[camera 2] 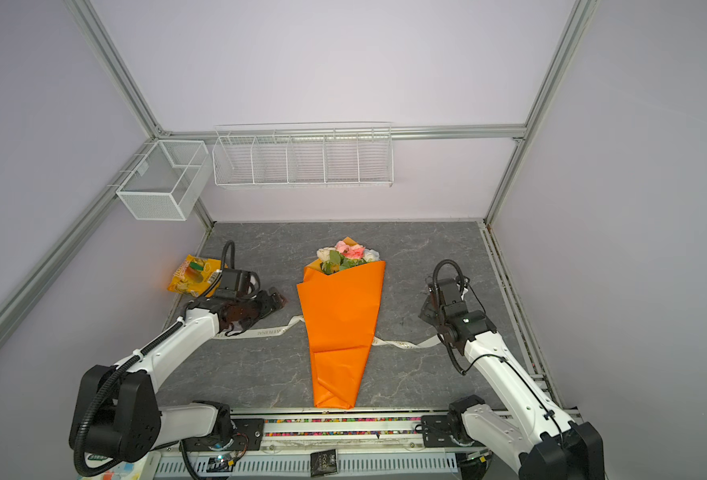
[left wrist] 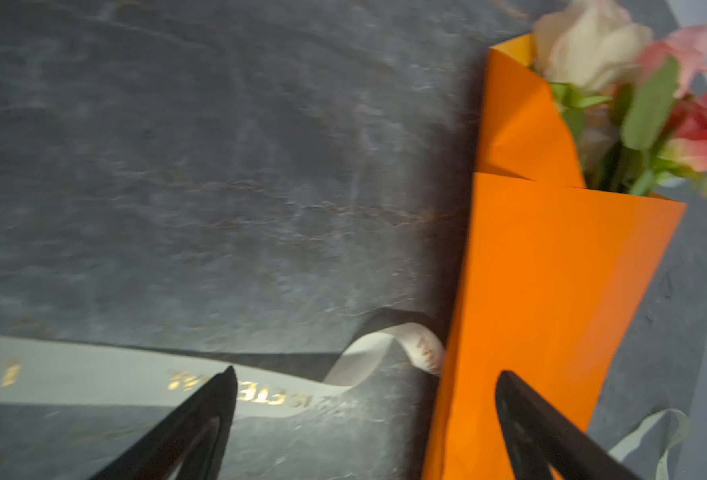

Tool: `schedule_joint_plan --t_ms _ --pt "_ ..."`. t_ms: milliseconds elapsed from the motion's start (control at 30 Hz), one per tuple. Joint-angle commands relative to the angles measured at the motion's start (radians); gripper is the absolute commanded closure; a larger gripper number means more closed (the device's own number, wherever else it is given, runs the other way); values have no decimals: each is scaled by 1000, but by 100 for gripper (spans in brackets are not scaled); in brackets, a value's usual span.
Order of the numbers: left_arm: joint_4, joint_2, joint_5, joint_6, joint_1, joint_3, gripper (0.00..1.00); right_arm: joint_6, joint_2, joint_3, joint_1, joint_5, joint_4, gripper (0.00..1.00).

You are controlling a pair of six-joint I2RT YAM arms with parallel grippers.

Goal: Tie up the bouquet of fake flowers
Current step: 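Release the cone and lower both grippers onto the ribbon ends beside it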

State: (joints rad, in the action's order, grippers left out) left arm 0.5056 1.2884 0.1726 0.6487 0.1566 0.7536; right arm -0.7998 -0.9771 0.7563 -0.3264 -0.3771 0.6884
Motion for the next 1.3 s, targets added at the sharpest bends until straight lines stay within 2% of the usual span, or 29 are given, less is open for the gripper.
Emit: schedule_joint_plan --t_ms 0,100,233,367,533,633,800,1000,1200,1267 --pt "117 -34 14 52 -161 -71 7 -105 48 -36 30 -108 166 16" --pt "135 -93 -30 89 -279 -103 7 -90 50 -43 61 -67 171 15" --pt "164 -124 -237 104 -305 -84 9 -72 14 -34 66 -27 165 15" --pt "117 -119 -358 101 -353 -83 14 -56 -11 -45 77 -1 137 15" --pt "45 23 -284 72 -483 -44 18 -49 -16 -80 167 126 82 15" --pt "52 123 -279 45 -500 18 21 -47 -8 -94 204 167 68 16" --pt "33 228 -276 42 -515 66 36 -38 -6 -104 226 176 65 17" --pt "6 308 -236 48 -515 80 56 -58 -35 -137 263 254 40 17" --pt "-6 290 -212 29 -516 55 98 -126 -31 -180 331 258 46 17" --pt "-9 256 -181 17 -515 45 100 -115 -31 -189 376 261 37 17"
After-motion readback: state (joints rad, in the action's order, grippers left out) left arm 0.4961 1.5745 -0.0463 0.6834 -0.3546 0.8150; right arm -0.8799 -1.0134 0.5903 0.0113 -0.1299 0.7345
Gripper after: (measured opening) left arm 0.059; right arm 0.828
